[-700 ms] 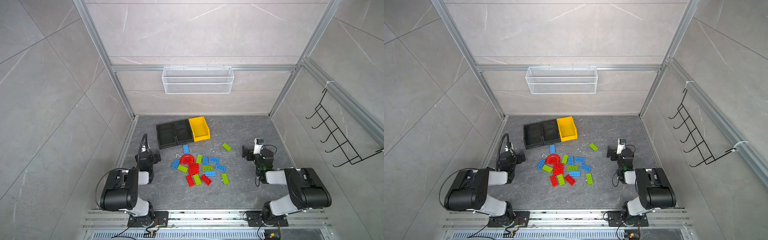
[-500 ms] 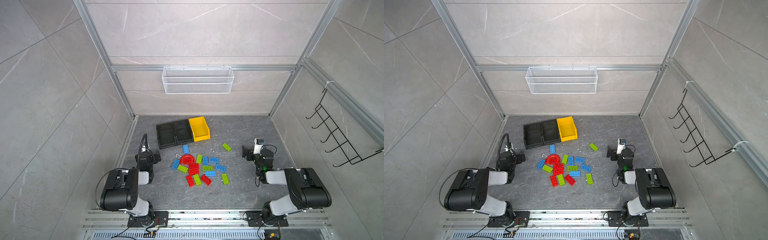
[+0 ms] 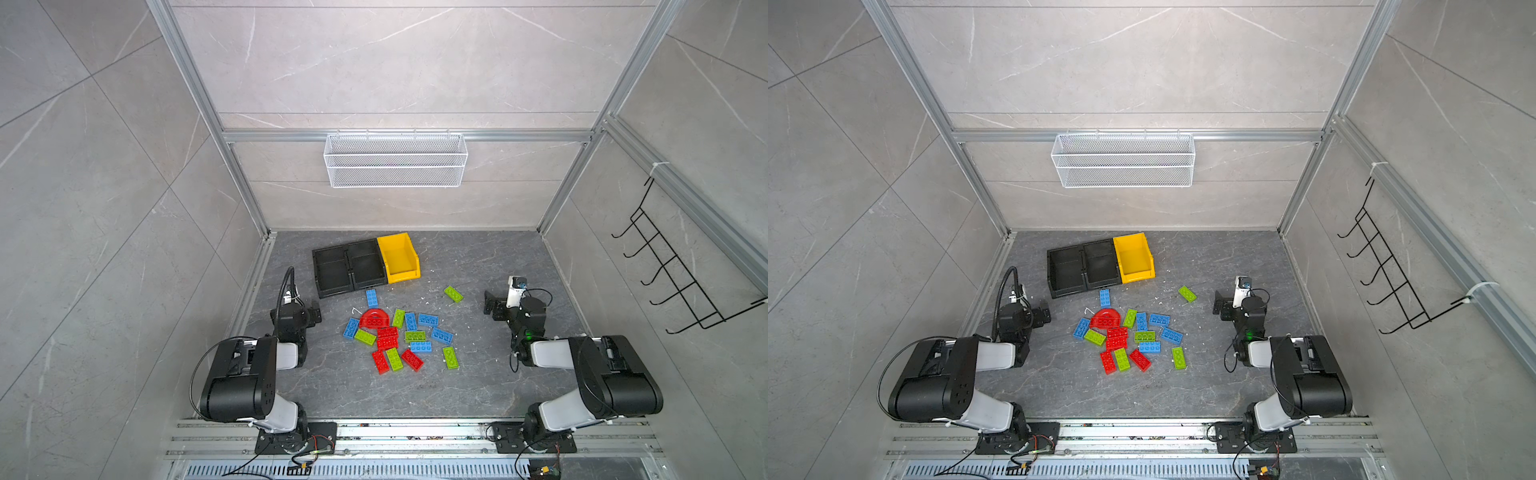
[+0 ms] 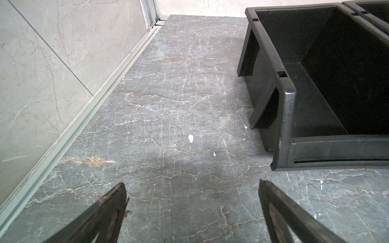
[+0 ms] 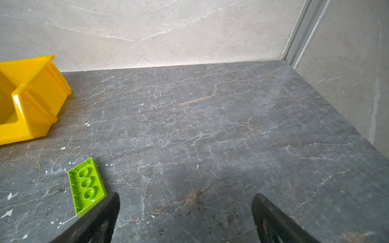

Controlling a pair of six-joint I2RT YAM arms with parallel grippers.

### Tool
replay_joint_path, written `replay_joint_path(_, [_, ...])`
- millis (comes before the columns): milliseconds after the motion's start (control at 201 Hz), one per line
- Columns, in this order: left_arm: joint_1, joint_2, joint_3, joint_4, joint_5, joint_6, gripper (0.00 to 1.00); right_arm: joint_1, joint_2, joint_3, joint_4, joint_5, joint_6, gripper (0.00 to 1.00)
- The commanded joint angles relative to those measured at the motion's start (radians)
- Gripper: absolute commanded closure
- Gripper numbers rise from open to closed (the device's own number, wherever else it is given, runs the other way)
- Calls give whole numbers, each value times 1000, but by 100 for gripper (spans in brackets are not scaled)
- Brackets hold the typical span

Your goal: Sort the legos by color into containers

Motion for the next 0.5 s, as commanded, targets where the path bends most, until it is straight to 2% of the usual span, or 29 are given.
replay_joint_path(0, [0,-11,20,43,1,-15,0,7,4,22,-16,15,-14,0])
replay_joint_path(244, [0,-11,21,43,1,-15,0,8,2,20,-15,17,-15,0])
replay_joint_path(368, [0,-11,21,43,0,-15,0,12,1,21,-9,42,-11,3])
replay_joint_path(423, [0,-12,19,44,0,-15,0,16,-41,66,-129,96,7,4])
replay_joint_path(493, [0,-17,20,54,-7,-16,0,17,-95,125,-288,109,8,6])
